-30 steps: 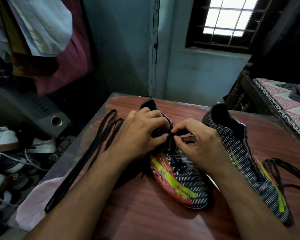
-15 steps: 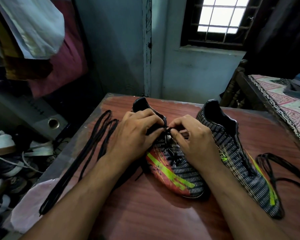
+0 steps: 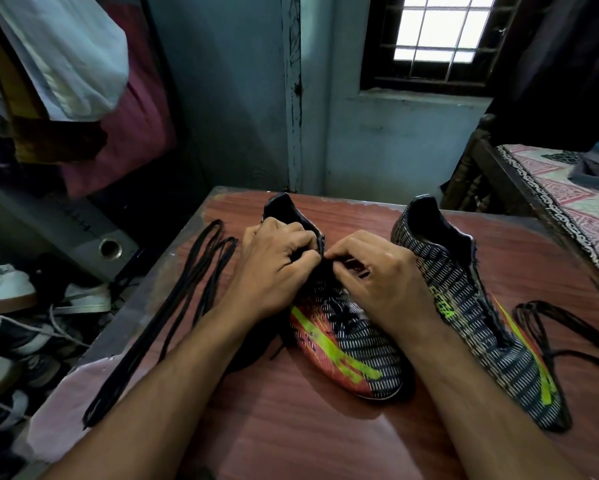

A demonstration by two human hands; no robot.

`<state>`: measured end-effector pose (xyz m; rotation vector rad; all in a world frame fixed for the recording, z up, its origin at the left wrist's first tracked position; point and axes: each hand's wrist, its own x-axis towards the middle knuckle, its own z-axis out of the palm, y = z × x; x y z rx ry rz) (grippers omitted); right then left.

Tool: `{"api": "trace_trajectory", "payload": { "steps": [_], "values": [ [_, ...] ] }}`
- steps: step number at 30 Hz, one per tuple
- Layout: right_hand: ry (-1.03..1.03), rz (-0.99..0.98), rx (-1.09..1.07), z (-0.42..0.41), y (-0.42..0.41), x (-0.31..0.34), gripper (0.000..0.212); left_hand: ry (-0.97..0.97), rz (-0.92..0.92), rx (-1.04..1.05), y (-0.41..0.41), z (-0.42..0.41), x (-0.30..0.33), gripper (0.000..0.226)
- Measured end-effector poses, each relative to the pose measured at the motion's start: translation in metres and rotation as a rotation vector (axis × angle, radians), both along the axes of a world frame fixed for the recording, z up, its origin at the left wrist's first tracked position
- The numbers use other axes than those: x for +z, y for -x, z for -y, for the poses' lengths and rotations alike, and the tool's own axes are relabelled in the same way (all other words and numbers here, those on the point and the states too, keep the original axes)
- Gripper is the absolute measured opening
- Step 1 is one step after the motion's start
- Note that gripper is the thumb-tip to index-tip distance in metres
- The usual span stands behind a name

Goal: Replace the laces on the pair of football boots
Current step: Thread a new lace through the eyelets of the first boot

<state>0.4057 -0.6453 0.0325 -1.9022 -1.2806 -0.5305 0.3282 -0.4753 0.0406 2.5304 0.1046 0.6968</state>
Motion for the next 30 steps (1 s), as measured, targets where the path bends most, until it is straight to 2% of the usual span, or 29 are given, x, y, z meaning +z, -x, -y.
{"api": "trace_trajectory", "payload": {
  "steps": [5,10,13,19,23,30],
  "values": [
    [0.018,-0.038,-0.026,-0.004,0.001,-0.004,0.008,-0.029,-0.005,-0.015,-0.001,-0.004,-0.001,0.029],
    [0.003,-0.283,-0.081,-0.01,0.005,-0.006,0.007,-0.076,0.014,-0.012,0.001,-0.004,-0.002,0.023],
    [-0.008,-0.362,-0.075,-0.014,0.007,-0.006,0.007,-0.055,0.007,-0.025,0.001,-0.004,-0.002,0.021],
    [-0.025,-0.39,0.0,-0.012,0.009,-0.004,0.004,0.032,0.016,-0.003,0.0,-0.004,-0.002,0.021],
    [-0.003,-0.354,0.025,-0.009,0.009,-0.004,0.005,0.256,0.12,-0.02,0.003,-0.017,0.0,0.02],
    [0.019,-0.358,0.04,-0.008,0.009,-0.003,0.013,0.315,0.173,0.017,0.006,-0.024,0.004,0.014]
  ]
}}
